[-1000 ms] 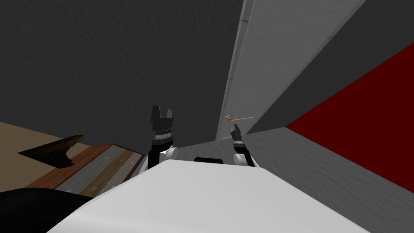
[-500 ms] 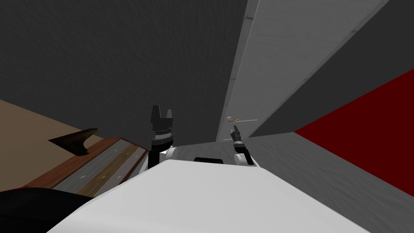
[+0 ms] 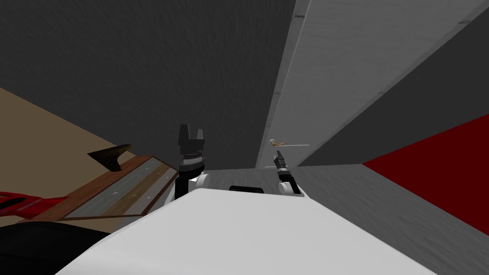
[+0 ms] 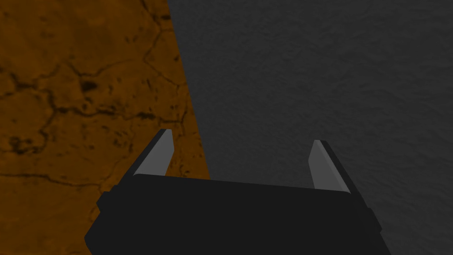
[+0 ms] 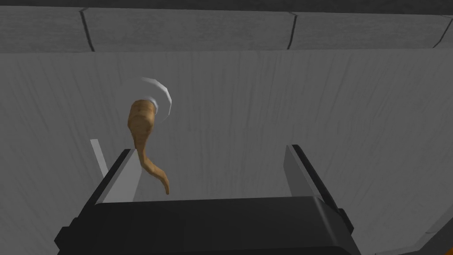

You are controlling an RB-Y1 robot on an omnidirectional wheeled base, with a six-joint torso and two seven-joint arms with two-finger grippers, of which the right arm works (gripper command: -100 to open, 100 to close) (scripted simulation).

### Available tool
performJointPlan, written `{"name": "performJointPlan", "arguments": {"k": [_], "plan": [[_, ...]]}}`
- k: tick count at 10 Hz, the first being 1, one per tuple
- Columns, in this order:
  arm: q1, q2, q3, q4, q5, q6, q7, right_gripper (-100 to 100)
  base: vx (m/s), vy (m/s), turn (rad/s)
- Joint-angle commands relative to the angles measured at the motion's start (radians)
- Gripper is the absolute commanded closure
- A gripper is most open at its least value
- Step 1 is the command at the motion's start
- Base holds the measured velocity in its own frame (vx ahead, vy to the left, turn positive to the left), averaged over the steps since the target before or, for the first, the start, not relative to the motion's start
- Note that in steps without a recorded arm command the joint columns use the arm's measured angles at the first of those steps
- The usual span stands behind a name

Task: Pull the door open

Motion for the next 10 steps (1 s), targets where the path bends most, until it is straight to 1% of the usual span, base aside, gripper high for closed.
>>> {"name": "performJointPlan", "arguments": {"k": [1,3,4,5,7,9,10], "plan": [[-0.013,-0.019,0.009,0.046,-0.025,-0.004,0.0,-100,0.029,-0.108,0.164],[-0.036,-0.042,0.02,0.103,-0.053,-0.014,-0.003,-100,0.014,-0.106,0.162],[-0.036,-0.042,0.02,0.111,-0.053,-0.014,-0.003,-100,0.002,-0.085,0.048],[-0.047,-0.052,0.024,0.139,-0.065,-0.019,-0.004,-100,0.007,-0.069,0.068],[-0.066,-0.071,0.033,0.194,-0.089,-0.028,-0.007,-100,0.011,-0.09,0.16],[-0.083,-0.087,0.041,0.24,-0.109,-0.035,-0.009,-100,-0.009,-0.093,0.102],[-0.096,-0.099,0.046,0.275,-0.124,-0.041,-0.011,-100,-0.015,-0.105,0.16]]}}
